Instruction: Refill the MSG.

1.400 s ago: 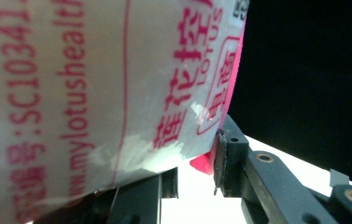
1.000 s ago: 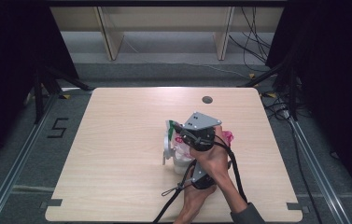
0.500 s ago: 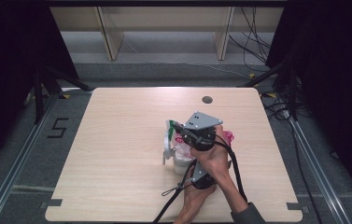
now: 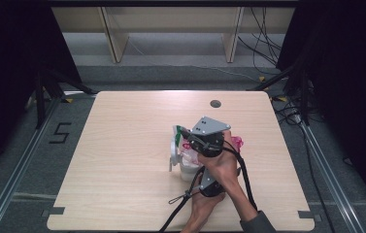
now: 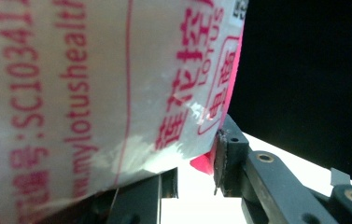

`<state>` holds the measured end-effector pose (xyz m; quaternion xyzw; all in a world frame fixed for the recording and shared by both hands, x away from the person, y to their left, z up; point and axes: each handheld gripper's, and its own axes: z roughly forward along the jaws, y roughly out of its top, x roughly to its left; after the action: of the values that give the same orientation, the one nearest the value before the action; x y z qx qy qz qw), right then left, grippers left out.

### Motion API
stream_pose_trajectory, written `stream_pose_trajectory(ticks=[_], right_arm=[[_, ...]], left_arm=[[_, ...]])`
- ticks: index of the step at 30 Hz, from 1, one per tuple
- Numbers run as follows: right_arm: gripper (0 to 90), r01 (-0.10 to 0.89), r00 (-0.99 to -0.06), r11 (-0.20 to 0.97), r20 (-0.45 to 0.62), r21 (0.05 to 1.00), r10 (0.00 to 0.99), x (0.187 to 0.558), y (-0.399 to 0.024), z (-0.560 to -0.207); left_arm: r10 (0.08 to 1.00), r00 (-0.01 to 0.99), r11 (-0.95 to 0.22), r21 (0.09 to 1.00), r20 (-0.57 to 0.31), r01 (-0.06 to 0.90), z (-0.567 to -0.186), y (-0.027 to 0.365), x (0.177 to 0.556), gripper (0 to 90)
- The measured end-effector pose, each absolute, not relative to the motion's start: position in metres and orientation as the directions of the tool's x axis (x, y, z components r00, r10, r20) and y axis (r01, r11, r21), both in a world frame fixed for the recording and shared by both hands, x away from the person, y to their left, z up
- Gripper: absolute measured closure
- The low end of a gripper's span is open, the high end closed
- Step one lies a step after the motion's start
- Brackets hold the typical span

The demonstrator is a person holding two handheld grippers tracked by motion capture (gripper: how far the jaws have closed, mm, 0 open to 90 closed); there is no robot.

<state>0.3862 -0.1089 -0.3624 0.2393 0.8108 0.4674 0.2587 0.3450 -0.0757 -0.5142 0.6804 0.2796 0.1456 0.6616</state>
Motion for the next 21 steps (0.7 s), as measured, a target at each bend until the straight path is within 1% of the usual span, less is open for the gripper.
stream_pose_trajectory(ticks=[1,2,3,5,6,7,9,11,14,16,17,19,21], right_arm=[[89.3,0.146,-0.752,0.449,-0.196,0.882,0.63,0.3862,-0.1089,-0.3624],[89.3,0.167,-0.763,0.445,-0.17,0.88,0.624,0.3845,-0.1084,-0.3609],[89.3,0.152,-0.76,0.446,-0.184,0.882,0.623,0.3846,-0.1091,-0.3598],[89.3,0.162,-0.762,0.434,-0.167,0.886,0.626,0.3831,-0.1085,-0.3593],[89.3,0.157,-0.759,0.438,-0.175,0.885,0.627,0.383,-0.1084,-0.359],[89.3,0.143,-0.753,0.444,-0.194,0.885,0.629,0.3835,-0.108,-0.3597],[89.3,0.144,-0.75,0.462,-0.208,0.875,0.628,0.3851,-0.1068,-0.3627],[89.2,0.148,-0.757,0.467,-0.204,0.872,0.621,0.3864,-0.1065,-0.3643],[89.3,0.158,-0.755,0.455,-0.189,0.877,0.627,0.3847,-0.1076,-0.3623],[89.3,0.149,-0.758,0.45,-0.19,0.881,0.624,0.3842,-0.1093,-0.3594],[89.3,0.145,-0.753,0.443,-0.192,0.885,0.629,0.3831,-0.1088,-0.3587],[89.3,0.152,-0.76,0.45,-0.187,0.88,0.622,0.3817,-0.1079,-0.3581],[89.3,0.137,-0.753,0.468,-0.215,0.873,0.622,0.3829,-0.1069,-0.3595]], left_arm=[[0.573,0.801,0.032,0.982,-0.172,0.188,-0.5142,-0.0757,0.345,73.6],[0.574,0.802,0.026,0.982,-0.166,0.185,-0.5138,-0.0751,0.3451,73.6],[0.572,0.801,0.043,0.981,-0.179,0.188,-0.5127,-0.0753,0.3442,73.6],[0.576,0.801,0.028,0.983,-0.163,0.18,-0.5126,-0.0747,0.3448,73.7],[0.576,0.801,0.029,0.983,-0.163,0.179,-0.5128,-0.075,0.3452,73.7],[0.569,0.802,0.047,0.981,-0.181,0.188,-0.5131,-0.076,0.3444,73.7],[0.571,0.798,0.054,0.979,-0.191,0.196,-0.5138,-0.0767,0.3437,73.5],[0.578,0.792,0.065,0.978,-0.199,0.198,-0.5145,-0.077,0.3442,73.6],[0.567,0.805,0.034,0.981,-0.176,0.191,-0.513,-0.0756,0.3445,73.6],[0.566,0.804,0.047,0.981,-0.183,0.191,-0.5122,-0.0761,0.3441,73.6],[0.568,0.807,0.032,0.984,-0.162,0.175,-0.5117,-0.0751,0.3439,73.6],[0.571,0.804,0.039,0.983,-0.168,0.177,-0.5118,-0.0759,0.344,73.6],[0.574,0.797,0.054,0.98,-0.186,0.19,-0.5132,-0.0764,0.344,73.7]])
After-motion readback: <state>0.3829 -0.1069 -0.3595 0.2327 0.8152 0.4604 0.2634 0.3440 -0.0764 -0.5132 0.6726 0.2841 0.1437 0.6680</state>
